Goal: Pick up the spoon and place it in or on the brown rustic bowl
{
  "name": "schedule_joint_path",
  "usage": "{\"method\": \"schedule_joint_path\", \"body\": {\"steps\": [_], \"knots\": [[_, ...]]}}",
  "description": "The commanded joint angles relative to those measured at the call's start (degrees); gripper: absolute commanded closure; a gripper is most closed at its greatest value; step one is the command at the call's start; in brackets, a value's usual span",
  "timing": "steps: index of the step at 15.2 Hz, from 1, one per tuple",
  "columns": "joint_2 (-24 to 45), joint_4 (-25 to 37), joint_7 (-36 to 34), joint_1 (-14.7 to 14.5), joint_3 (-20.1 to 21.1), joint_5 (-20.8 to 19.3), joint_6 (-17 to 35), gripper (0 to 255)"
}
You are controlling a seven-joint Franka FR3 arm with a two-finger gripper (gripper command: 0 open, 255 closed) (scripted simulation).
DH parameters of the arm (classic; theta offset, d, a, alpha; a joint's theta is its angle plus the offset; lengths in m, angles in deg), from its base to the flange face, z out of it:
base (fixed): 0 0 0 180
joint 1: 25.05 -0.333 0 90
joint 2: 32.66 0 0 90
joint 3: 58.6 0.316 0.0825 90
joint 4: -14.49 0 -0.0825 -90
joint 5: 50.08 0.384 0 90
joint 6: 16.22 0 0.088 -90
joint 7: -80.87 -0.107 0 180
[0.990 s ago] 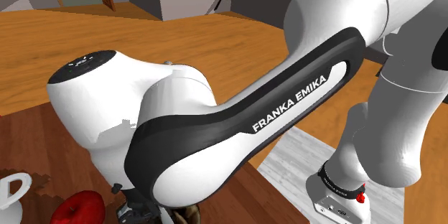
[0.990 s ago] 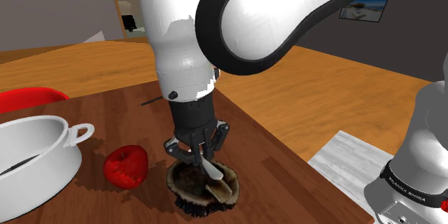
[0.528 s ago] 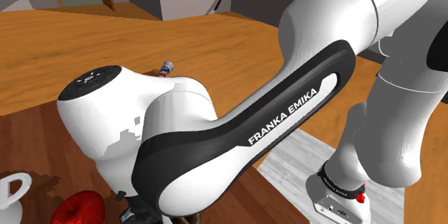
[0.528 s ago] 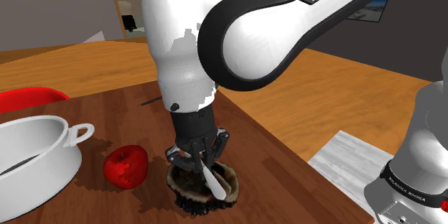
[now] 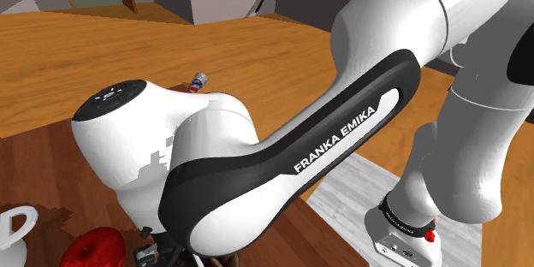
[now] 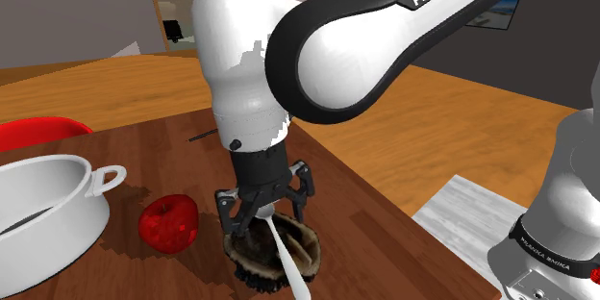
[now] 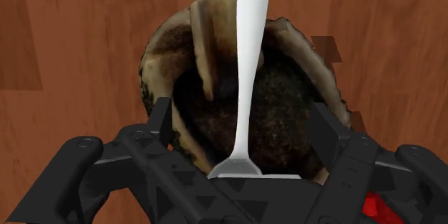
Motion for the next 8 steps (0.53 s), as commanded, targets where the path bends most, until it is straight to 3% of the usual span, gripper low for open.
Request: {"method": "schedule_joint_path", "body": {"steps": [1, 6, 8], "knots": [[0.0, 0.0, 0.0, 0.0, 0.0, 0.0, 0.0, 0], [-1.5, 5.9, 0.5, 0.4, 0.1, 0.8, -7.2, 0], [-1.5, 5.9, 0.5, 0.4, 0.1, 0.8, -7.2, 0]]}}
